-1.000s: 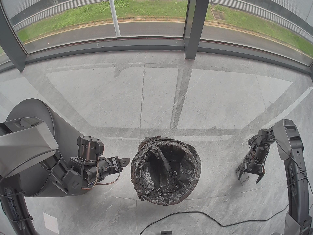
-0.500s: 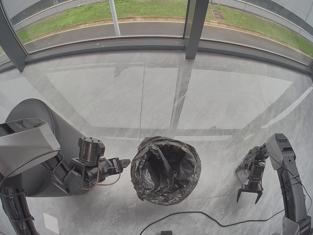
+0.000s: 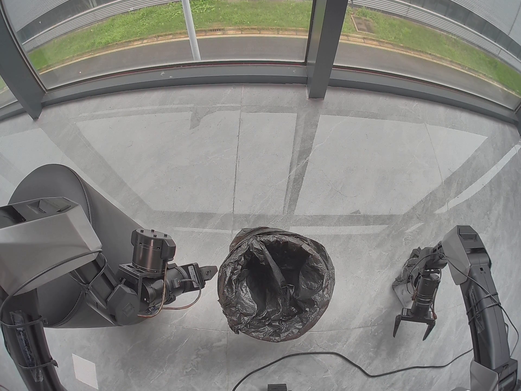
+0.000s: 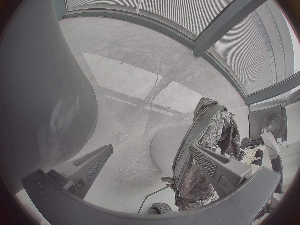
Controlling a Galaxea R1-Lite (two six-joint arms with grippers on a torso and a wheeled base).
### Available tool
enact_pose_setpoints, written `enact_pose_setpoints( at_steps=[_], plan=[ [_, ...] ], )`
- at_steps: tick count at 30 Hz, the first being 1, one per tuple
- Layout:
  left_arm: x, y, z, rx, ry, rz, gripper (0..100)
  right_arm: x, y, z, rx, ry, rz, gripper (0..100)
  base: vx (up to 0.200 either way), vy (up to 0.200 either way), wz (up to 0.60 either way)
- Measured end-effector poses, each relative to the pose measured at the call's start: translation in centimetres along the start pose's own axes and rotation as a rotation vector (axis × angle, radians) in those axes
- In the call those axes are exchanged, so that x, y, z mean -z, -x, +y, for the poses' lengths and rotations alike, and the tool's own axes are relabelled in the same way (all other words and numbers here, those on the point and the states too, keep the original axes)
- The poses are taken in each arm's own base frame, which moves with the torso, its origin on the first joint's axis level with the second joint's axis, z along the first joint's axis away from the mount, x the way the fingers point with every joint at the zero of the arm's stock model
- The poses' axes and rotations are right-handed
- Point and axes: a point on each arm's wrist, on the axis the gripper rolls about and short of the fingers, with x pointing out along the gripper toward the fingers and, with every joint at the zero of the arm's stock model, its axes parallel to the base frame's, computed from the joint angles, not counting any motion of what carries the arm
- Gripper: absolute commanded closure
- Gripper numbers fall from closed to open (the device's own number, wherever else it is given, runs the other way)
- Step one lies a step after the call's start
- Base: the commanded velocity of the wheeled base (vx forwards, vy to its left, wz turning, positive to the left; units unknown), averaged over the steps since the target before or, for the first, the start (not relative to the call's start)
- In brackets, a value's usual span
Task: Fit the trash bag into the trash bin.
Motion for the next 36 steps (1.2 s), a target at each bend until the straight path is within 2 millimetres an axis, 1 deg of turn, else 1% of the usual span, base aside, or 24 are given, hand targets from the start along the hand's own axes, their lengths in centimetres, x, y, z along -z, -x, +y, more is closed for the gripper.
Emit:
enact_pose_setpoints(
  at_steps=[3, 5, 6, 9, 11, 12, 14, 15, 20, 23, 25, 27, 29, 32, 36],
  plan=[
    [0.0, 0.0, 0.0, -0.007, 0.0, -0.004, 0, -0.9, 0.6, 0.4, -0.04, -0.008, -0.097, 0, 0.0, 0.0, 0.0],
    [0.0, -0.1, 0.0, -0.011, 0.0, -0.013, 0, -1.9, 1.2, 0.8, -0.087, -0.01, -0.207, 0, 0.0, 0.0, 0.0],
    [0.0, -0.1, 0.0, -0.01, 0.0, -0.016, 0, -2.1, 1.4, 0.9, -0.097, -0.01, -0.232, 0, 0.0, 0.0, 0.0],
    [-0.1, -0.1, -0.1, 0.001, 0.0, -0.047, 0, -2.9, 2.4, 1.3, -0.142, 0.001, -0.342, 0, 0.0, 0.0, 0.0],
    [-0.2, -0.1, -0.1, 0.017, 0.002, -0.078, 0, -3.1, 3.6, 1.6, -0.173, 0.02, -0.394, 0, 0.0, 0.0, 0.0],
    [-0.1, -0.1, -0.1, 0.017, 0.002, -0.08, 0, -3.0, 4.4, 1.7, -0.196, 0.027, -0.409, 0, 0.0, 0.0, 0.0],
    [0.0, -0.2, 0.0, 0.015, 0.001, -0.078, 0, -2.7, 5.3, 1.7, -0.216, 0.025, -0.409, 0, 0.0, 0.0, 0.0],
    [0.1, -0.2, 0.0, 0.016, 0.001, -0.079, 0, -2.4, 6.3, 1.7, -0.235, 0.018, -0.403, 0, 0.0, 0.0, 0.0],
    [0.3, -0.2, 0.1, 0.017, 0.001, -0.075, 0, -0.7, 10.0, 1.9, -0.306, 0.016, -0.393, 0, 0.0, 0.0, 0.0],
    [0.4, -0.2, 0.0, 0.019, 0.0, -0.072, 0, -0.4, 12.1, 1.9, -0.338, 0.027, -0.451, 0, 0.0, 0.0, 0.0],
    [0.4, -0.1, 0.0, 0.019, -0.001, -0.071, 0, -0.3, 13.1, 1.7, -0.352, 0.035, -0.486, 0, 0.0, 0.0, 0.0],
    [0.4, -0.1, -0.1, 0.021, -0.001, -0.072, 0, -0.2, 14.4, 1.0, -0.364, 0.038, -0.524, 0, 0.0, 0.0, 0.0],
    [0.4, -0.2, -0.1, 0.021, -0.002, -0.071, 0, -0.3, 15.1, 0.3, -0.365, 0.042, -0.547, 0, 0.0, 0.0, 0.0],
    [0.4, -0.1, -0.1, 0.02, -0.001, -0.071, 0, -0.5, 15.8, -0.4, -0.367, 0.049, -0.576, 0, 0.0, 0.0, 0.0],
    [0.5, -0.1, -0.1, 0.02, -0.002, -0.069, 0, -1.6, 16.7, -1.7, -0.4, 0.034, -0.681, 0, 0.0, 0.0, 0.0]
  ],
)
